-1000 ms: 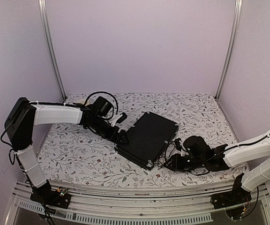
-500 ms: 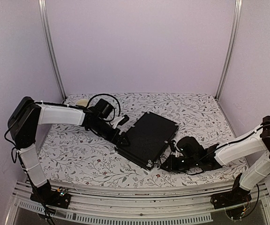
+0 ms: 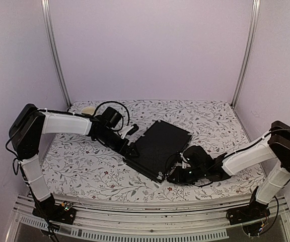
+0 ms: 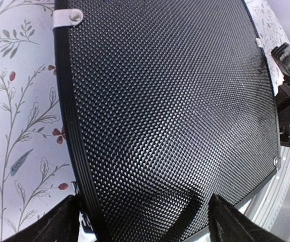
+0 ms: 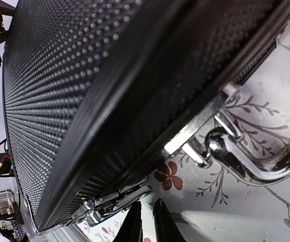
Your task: Pack up texas hold em set
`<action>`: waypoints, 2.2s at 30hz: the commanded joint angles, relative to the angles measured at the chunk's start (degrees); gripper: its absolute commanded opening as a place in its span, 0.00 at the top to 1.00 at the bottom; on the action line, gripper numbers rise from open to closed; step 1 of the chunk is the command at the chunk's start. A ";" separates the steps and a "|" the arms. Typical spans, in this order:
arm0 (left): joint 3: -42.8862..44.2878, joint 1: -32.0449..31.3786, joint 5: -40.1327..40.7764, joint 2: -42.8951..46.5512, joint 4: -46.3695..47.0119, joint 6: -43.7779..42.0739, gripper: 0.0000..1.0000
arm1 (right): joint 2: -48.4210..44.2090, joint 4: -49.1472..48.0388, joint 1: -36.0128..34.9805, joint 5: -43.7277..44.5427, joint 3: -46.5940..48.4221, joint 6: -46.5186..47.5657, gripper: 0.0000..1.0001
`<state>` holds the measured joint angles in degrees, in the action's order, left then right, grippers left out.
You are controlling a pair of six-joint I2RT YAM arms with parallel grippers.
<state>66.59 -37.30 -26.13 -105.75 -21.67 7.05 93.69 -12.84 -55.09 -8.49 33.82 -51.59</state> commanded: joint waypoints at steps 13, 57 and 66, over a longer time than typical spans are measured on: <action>-0.39 -2.95 -2.64 -1.96 -0.40 -0.88 0.13 | 1.85 -5.01 0.09 5.07 1.51 3.75 0.89; -44.08 46.61 29.65 42.91 50.24 14.09 0.03 | -18.41 -15.59 52.33 13.07 -2.96 39.78 0.01; -48.15 45.76 30.37 30.05 70.57 7.93 0.03 | -18.01 -41.81 52.82 17.79 -15.89 49.57 0.01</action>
<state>18.28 9.10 3.01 -71.66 37.32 18.52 74.65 -38.24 -2.24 5.41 21.89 -7.86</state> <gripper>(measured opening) 0.971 0.989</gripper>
